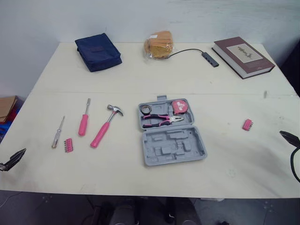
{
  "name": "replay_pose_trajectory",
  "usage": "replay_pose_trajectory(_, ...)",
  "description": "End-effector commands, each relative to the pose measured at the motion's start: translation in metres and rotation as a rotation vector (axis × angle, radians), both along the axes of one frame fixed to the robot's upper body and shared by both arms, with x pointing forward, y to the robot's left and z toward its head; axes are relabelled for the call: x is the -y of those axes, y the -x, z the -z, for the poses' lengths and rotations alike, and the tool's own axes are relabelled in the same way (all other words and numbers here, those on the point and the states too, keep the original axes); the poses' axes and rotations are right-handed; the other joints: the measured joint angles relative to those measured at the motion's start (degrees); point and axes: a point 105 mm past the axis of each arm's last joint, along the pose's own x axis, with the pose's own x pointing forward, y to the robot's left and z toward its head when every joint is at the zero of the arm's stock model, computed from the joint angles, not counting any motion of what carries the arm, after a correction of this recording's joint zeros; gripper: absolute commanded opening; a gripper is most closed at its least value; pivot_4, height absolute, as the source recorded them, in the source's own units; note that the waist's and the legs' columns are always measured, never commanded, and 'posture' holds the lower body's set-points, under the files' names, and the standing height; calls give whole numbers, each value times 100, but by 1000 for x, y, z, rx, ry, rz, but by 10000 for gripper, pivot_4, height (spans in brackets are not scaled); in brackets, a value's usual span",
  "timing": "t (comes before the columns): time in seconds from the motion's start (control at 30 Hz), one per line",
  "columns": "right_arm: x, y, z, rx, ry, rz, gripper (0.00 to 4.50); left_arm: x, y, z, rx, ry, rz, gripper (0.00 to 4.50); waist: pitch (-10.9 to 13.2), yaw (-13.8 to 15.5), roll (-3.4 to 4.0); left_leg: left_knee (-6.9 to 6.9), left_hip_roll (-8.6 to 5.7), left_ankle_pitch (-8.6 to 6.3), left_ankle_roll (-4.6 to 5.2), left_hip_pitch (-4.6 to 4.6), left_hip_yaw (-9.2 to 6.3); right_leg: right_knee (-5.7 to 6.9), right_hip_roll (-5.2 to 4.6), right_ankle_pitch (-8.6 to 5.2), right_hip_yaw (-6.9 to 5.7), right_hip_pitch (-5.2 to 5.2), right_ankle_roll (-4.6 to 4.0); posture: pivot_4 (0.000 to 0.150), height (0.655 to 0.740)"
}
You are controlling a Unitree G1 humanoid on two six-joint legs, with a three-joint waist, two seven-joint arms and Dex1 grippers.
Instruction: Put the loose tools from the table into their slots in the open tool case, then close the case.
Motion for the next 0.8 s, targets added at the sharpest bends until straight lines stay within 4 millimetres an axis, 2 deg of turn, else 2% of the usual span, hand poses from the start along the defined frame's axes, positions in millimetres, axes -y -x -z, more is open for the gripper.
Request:
replay_pose_trajectory(0.03,-3,-1,-5,32,-17,-11,45000,5,-2,-18,45,49,34,44760,0,0,0,0,0,0,0,0,0,0,0,0,0,0,0,1500,7400)
replay_pose_trajectory(0.1,-9,-4,-2,24,-29,-34,45000,18,-5,-26,70,134,101,44760,2,-1,-6,0,2,0,0,0,0,1,1,0,0,0,0,1500,7400)
replay_pose_trajectory(0.27,-28,-15,-10,63,-124,-96,45000,48,-16,-41,124,161,218,44760,4,0,-8,3,2,0,0,0,0,4,0,1,4,1,-1,1500,7400)
replay_pose_trajectory(0.33,-46,-22,-12,61,-192,-159,45000,72,-25,-42,119,158,298,44760,5,-4,-7,1,3,1,-1,1,0,4,2,1,5,0,-2,1500,7400)
replay_pose_trajectory(0.5,-88,-32,-8,9,-221,-304,45000,133,-43,-36,83,179,466,44760,5,15,-7,6,3,2,-1,0,0,7,6,2,4,3,-3,1500,7400)
replay_pose_trajectory(0.57,-99,-34,-6,-12,-226,-340,45000,149,-48,-36,81,186,488,44760,5,21,-8,8,2,2,-1,-1,0,8,7,3,4,4,-1,1500,7400)
replay_pose_trajectory(0.67,-136,-41,8,-93,-233,-465,36394,200,-67,-28,54,199,567,36228,5,39,-9,14,0,3,1,-5,0,18,12,4,3,4,0,1500,7400)
replay_pose_trajectory(0.8,-151,-54,21,-127,-202,-495,17278,237,-82,-23,8,217,607,18939,6,98,-10,27,-6,5,5,-6,-1,26,19,10,5,7,3,1500,7400)
